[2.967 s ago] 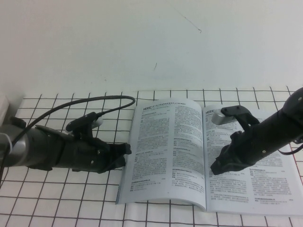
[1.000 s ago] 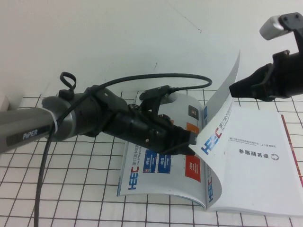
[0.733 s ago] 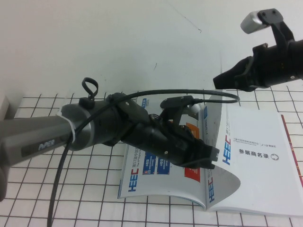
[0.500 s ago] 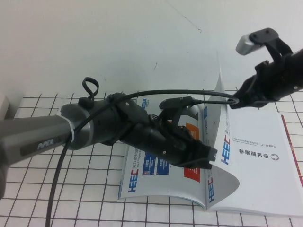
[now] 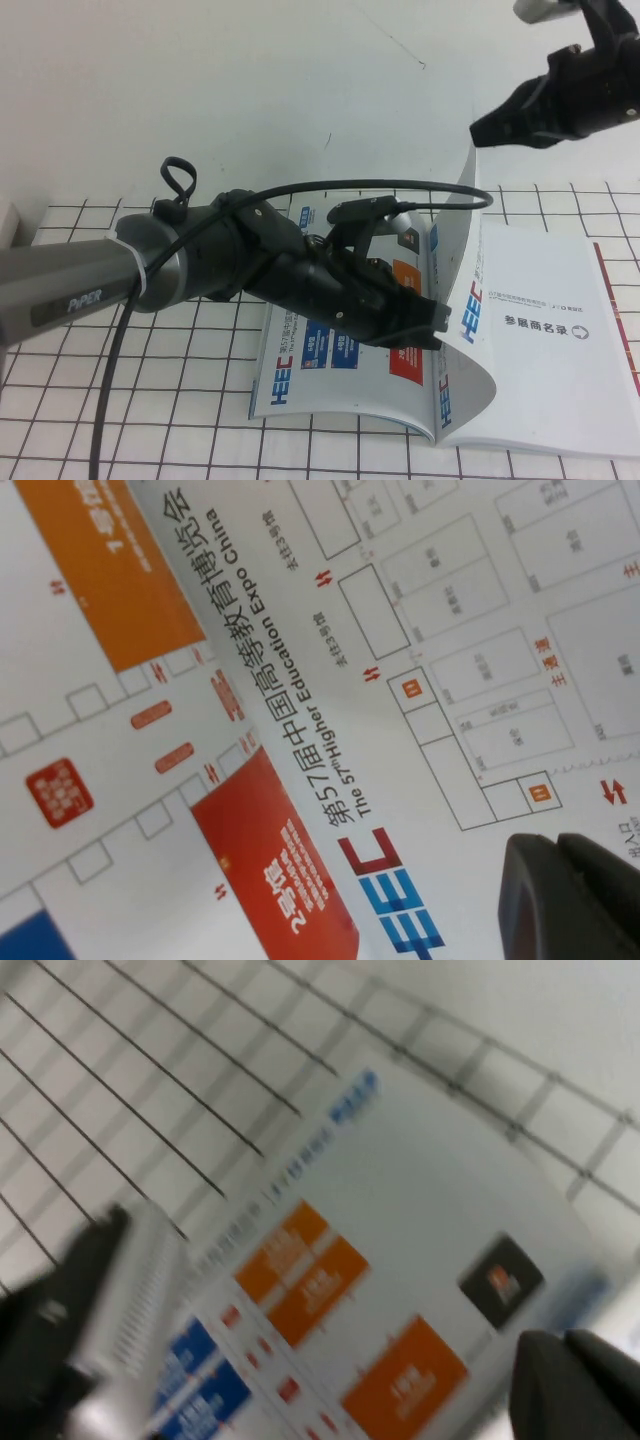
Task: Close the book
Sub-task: 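Close the open booklet and leave it lying on the table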
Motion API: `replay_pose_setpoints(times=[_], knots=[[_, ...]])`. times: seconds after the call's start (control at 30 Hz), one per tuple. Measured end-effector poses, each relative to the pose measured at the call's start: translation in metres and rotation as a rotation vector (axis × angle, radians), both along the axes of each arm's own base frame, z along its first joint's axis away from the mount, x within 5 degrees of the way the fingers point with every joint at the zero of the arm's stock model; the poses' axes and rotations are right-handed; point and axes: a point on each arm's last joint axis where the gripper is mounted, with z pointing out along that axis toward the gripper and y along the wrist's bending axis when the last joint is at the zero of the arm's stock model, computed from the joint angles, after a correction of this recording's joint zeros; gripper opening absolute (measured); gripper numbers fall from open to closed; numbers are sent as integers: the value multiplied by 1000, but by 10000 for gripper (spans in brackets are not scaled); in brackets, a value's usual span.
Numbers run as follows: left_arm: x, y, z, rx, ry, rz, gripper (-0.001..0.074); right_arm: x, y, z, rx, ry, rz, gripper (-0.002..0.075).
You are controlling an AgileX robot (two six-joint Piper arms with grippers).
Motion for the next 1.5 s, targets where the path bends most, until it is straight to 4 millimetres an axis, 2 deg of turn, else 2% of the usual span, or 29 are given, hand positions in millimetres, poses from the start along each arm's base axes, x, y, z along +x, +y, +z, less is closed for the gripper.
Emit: replay_pose_setpoints(times=[0.07, 0.17, 0.37, 0.5, 0.63, 0.73, 0.83, 0.93, 1.03, 1.1, 1.17, 1.27, 1.37, 1.5], knots=[[0, 0, 0, 0, 0, 0, -4, -2, 10, 10, 70, -37, 35, -3], [0, 0, 0, 0, 0, 0, -4, -6, 28, 10, 79, -53, 87, -3], [0, 0, 0, 0, 0, 0, -4, -5, 54, -25, -44, 12, 169, -3], [0, 0, 0, 3, -2, -2, -4, -3, 45, -45, -213, 96, 131, -3], [2, 3, 0, 7, -3, 5, -4, -4, 25, -49, -433, 185, 34, -3], [8, 10, 0, 7, -3, 28, -4, -4, 15, -49, -514, 211, -22, -3], [19, 27, 3, 9, -15, 72, -4, -4, 16, -47, -501, 211, -24, -3], [33, 57, 11, 38, -51, 134, -4, -7, 24, -56, -420, 217, 12, -3], [50, 97, 14, 76, -48, 243, -4, -11, 27, -80, -378, 259, 29, -3], [57, 116, 12, 101, -42, 291, -4, -12, 27, -100, -381, 294, 33, -3], [61, 129, 9, 126, -39, 312, -4, -12, 27, -119, -387, 330, 29, -3], [66, 134, -3, 149, -16, 323, -4, -9, 29, -140, -385, 367, 28, -3], [70, 133, -26, 166, 49, 331, -4, -7, 32, -150, -370, 381, 35, -3], [74, 130, -59, 170, 139, 335, -4, -6, 32, -153, -367, 380, 39, -3]])
